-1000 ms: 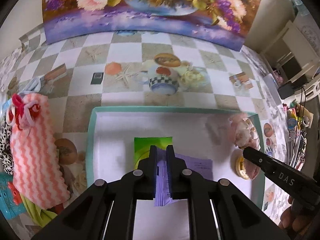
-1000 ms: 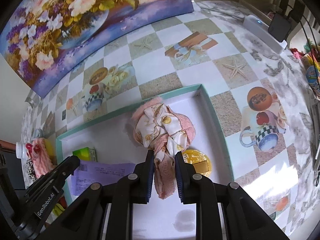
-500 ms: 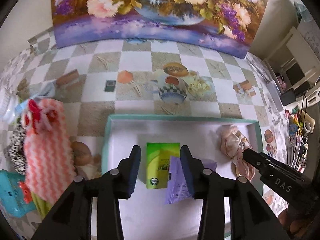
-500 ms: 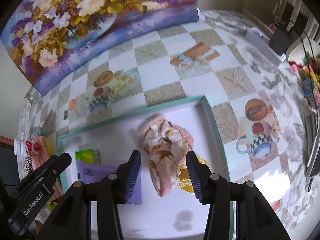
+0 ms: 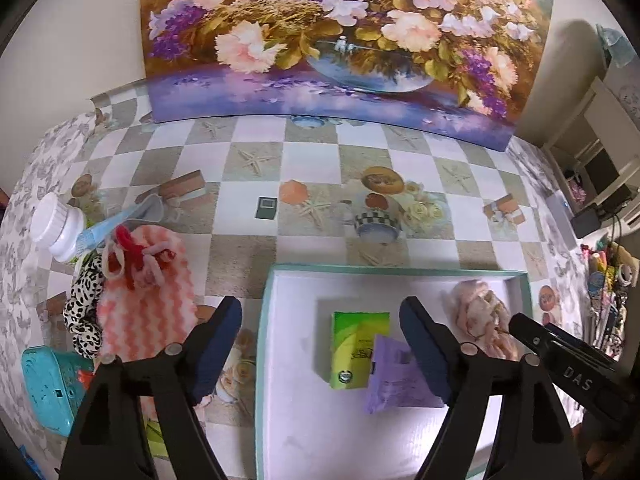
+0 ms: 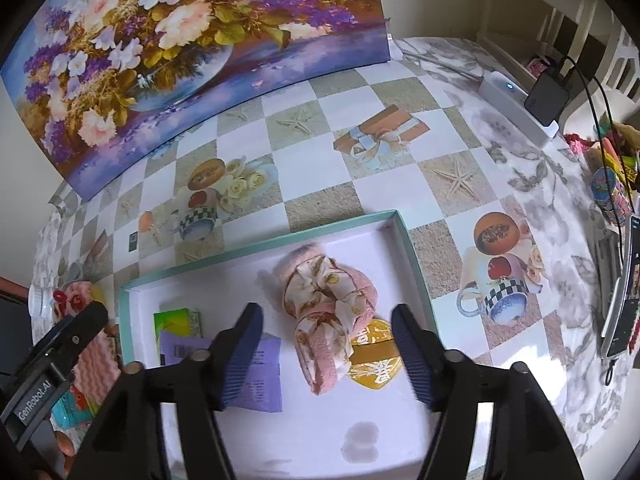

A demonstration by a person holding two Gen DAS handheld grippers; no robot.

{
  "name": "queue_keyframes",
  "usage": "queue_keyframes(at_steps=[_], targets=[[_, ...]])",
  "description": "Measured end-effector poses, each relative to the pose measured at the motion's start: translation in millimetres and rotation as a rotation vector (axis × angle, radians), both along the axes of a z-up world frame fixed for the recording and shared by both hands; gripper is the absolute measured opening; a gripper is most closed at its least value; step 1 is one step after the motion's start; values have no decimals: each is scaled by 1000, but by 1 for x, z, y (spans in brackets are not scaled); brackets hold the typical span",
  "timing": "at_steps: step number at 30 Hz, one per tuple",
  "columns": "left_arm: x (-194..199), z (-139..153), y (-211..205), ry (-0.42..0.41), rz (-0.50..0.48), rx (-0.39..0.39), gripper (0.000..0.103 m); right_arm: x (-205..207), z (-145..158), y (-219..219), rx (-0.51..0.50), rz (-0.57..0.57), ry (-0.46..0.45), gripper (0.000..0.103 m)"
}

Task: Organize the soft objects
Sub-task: 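Move both open grippers away from the tray toward the pile of soft items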

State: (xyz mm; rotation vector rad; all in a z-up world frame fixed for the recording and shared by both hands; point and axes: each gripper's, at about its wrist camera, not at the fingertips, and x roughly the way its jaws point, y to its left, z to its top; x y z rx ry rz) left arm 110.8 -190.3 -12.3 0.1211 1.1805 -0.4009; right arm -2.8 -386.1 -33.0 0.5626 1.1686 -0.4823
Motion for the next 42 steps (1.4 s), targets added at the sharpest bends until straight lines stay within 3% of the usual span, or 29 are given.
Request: queue_keyframes(at_steps=[3,5,12,19,25,34,42], targets=[[2,-4,2,1,12,4,84,-1,-1,-2,-14,-10,-4,91],[3,-5,4,-8,23,6,93,-1,-1,-3,-33,-16,-4,103],[6,-1,9,-57,40,-6,101,-3,6,-6,-61,-37,-46,103],[4,3,7,-87,22,-18,101,3,15,1,-112,-7,-66,103],[6,15,12,-108,14,-29,101,2,26,6,-92,-24,-146,103],[14,42,42,-211,94,-37,101,15,40,31,-179,36,-181,103],[22,49,74,-232,149,-69,101,31,53,62,-87,106,-297,103]])
